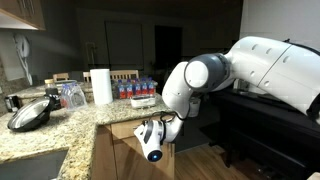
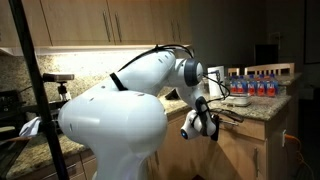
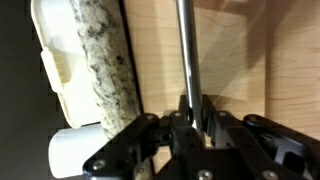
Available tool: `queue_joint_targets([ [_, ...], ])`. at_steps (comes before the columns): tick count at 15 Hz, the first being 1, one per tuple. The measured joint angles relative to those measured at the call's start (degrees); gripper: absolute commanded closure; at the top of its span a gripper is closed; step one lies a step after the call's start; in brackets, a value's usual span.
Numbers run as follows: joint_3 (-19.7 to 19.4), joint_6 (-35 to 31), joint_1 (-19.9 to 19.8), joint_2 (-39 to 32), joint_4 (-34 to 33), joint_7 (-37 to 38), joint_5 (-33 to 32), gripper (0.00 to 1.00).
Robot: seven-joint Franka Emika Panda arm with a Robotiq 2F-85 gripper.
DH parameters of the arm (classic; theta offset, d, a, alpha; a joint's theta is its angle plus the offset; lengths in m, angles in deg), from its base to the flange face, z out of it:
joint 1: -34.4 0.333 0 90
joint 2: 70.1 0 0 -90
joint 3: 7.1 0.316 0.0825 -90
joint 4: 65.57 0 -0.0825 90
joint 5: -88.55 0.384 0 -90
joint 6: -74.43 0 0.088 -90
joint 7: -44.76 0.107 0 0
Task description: Open the top drawer
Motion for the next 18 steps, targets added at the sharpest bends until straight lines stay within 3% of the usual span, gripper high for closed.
queue_joint_targets([
  [5, 2.3, 0.7, -1.5, 2.5, 4.4, -0.5, 0.1, 0.96],
  [12, 7.2, 7.0, -2.6, 10.5, 20.7, -0.5, 3.8, 0.96],
  [18, 10.7, 7.5, -3.5, 14.6, 27.5, -0.5, 9.4, 0.96],
])
